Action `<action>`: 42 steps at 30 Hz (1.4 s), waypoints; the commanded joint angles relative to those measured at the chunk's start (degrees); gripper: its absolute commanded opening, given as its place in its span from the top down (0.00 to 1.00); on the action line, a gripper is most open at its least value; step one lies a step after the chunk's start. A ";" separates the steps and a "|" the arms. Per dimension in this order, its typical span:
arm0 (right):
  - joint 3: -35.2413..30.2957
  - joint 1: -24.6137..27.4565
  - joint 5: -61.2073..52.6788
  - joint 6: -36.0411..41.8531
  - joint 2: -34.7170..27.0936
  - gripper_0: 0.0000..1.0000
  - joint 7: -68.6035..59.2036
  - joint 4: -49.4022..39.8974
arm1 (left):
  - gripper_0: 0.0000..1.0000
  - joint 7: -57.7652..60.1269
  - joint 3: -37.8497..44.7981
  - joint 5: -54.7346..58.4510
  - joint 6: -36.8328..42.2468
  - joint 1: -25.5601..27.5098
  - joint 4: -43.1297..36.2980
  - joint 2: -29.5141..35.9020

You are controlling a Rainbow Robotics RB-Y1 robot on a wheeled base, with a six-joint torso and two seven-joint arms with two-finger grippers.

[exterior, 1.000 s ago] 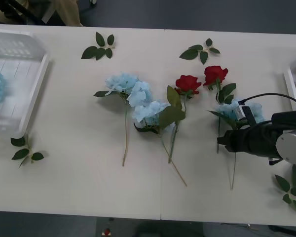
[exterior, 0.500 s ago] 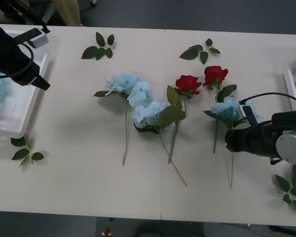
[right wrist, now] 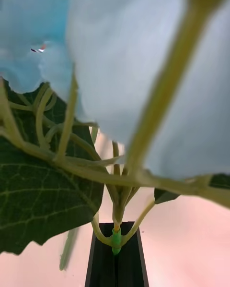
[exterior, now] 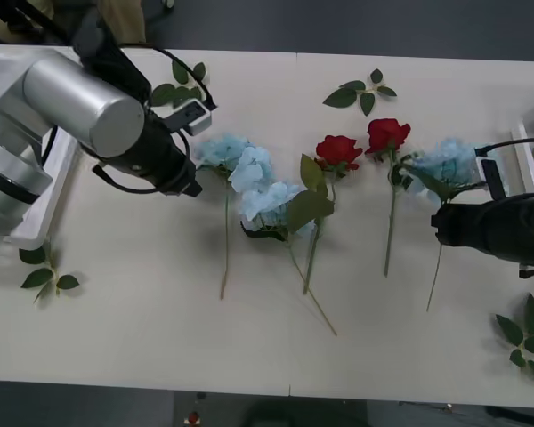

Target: Put the red flowers into the right box and the blue flowers into the left box

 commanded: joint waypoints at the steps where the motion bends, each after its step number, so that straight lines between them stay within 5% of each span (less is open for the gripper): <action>1: -3.85 2.46 -5.65 -1.19 -1.66 1.00 3.94 -4.42 | 0.03 1.64 -1.55 -6.97 -4.97 4.54 -3.58 -3.45; 12: -12.46 6.06 -29.12 -1.54 -1.58 1.00 28.90 -5.21 | 0.04 14.12 -11.22 -21.56 -6.02 6.03 -3.14 -9.96; 27: -15.54 3.07 -49.95 5.14 -0.08 1.00 54.13 -6.35 | 0.04 15.62 -10.61 -17.52 -14.63 5.94 2.30 -10.22; 35: -16.33 -1.06 -52.06 11.82 5.10 1.00 63.01 -6.35 | 0.03 8.06 0.03 -3.28 -0.84 7.35 -11.05 -3.89; 42: -17.56 -3.08 -52.06 14.90 12.49 1.00 68.81 -6.26 | 0.04 -2.66 11.98 11.48 -0.22 13.06 -16.15 -0.82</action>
